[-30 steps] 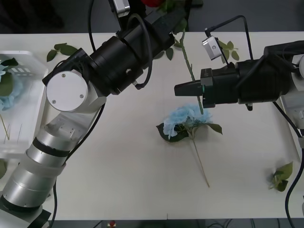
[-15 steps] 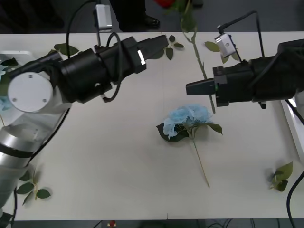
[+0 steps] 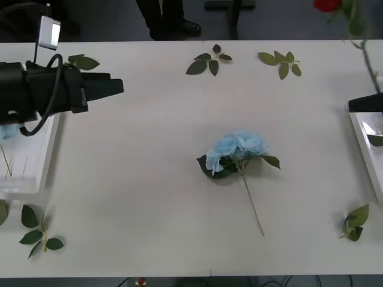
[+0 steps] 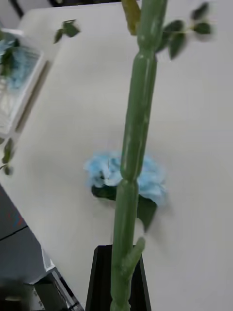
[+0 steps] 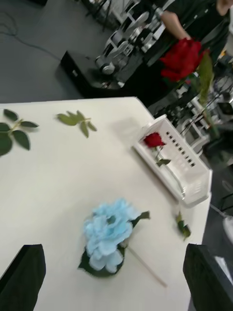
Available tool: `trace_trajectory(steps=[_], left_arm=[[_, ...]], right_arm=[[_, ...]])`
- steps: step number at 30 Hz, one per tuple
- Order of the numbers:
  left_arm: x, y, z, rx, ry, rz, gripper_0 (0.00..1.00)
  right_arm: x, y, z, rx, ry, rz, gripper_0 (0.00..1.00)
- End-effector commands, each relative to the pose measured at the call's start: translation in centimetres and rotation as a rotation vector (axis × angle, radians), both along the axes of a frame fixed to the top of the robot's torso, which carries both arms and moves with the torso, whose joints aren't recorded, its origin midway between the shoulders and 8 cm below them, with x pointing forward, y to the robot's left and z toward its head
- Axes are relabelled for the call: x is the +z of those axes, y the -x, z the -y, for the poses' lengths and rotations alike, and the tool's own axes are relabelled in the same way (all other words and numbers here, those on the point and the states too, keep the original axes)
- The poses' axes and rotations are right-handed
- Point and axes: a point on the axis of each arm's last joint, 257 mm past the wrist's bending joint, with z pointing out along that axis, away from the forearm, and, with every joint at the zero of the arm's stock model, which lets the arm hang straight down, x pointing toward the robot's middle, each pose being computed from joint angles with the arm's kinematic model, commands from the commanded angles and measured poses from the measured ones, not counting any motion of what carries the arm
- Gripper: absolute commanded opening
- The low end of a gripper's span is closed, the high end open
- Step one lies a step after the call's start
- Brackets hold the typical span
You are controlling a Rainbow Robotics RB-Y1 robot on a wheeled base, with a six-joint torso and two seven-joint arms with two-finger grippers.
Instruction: Place the red flowers into the right box and the blue flowers into the left box. If a person shows an open palm, hand one flower to the person first, then continue sorting.
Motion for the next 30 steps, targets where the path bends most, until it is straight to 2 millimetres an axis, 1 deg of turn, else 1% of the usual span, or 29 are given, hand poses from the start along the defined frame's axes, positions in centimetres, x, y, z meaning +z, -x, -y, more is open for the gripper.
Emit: trace_trajectory(steps=[1,4,5,6,7,8,9,12,15,21,22,23,24,26,30], left_arm=[[1.5,0.6,-0.5,-0.028,-0.098,0.097,0.82],[1.7,0.7,-0.6,-0.034,-0.108,0.12,0.83],[1.7,0.7,-0.6,-0.036,-0.11,0.125,0.82],[1.7,0.7,-0.6,-0.037,-0.109,0.125,0.83],[1.8,0.8,-0.5,-0.042,-0.106,0.128,0.82],[1.9,0.9,-0.4,-0.043,-0.102,0.129,0.82],[1.9,0.9,-0.4,-0.045,-0.099,0.129,0.82],[2.0,1.0,-0.3,-0.05,-0.096,0.132,0.82],[2.0,0.9,-0.3,-0.049,-0.095,0.13,0.82],[1.9,0.9,-0.4,-0.045,-0.094,0.129,0.83],[2.0,0.8,-0.5,-0.043,-0.095,0.129,0.87],[2.0,0.9,-0.5,-0.043,-0.092,0.128,1.0],[1.9,0.8,-0.4,-0.043,-0.091,0.127,1.0],[1.9,0.8,-0.5,-0.041,-0.092,0.126,1.0],[1.8,0.9,-0.5,-0.042,-0.091,0.124,1.0]], right_arm=[[0.6,-0.4,6.8,-0.184,0.175,-0.01,0.0],[0.4,-0.5,11.4,-0.304,0.291,-0.029,0.0],[0.4,-0.4,13.5,-0.357,0.345,-0.037,0.0],[0.3,-0.4,14.5,-0.382,0.366,-0.039,0.0],[-0.1,-0.2,16.9,-0.444,0.414,-0.055,0.0],[-0.4,-0.1,18.2,-0.475,0.435,-0.066,0.0],[-0.7,-0.1,19.1,-0.494,0.446,-0.072,0.0],[-2.6,-0.2,23.4,-0.6,0.468,-0.109,0.0],[-4.3,-0.2,26.4,-0.669,0.467,-0.133,0.0],[-8.0,0.0,29.6,-0.764,0.416,-0.18,0.0],[-8.3,0.0,29.9,-0.77,0.416,-0.179,0.0],[-9.0,0.3,30.6,-0.785,0.419,-0.183,0.0],[-9.4,0.3,30.7,-0.788,0.421,-0.185,0.0],[-10.7,0.4,31.0,-0.79,0.439,-0.192,0.0],[-12.7,0.7,31.3,-0.793,0.465,-0.201,0.0]])
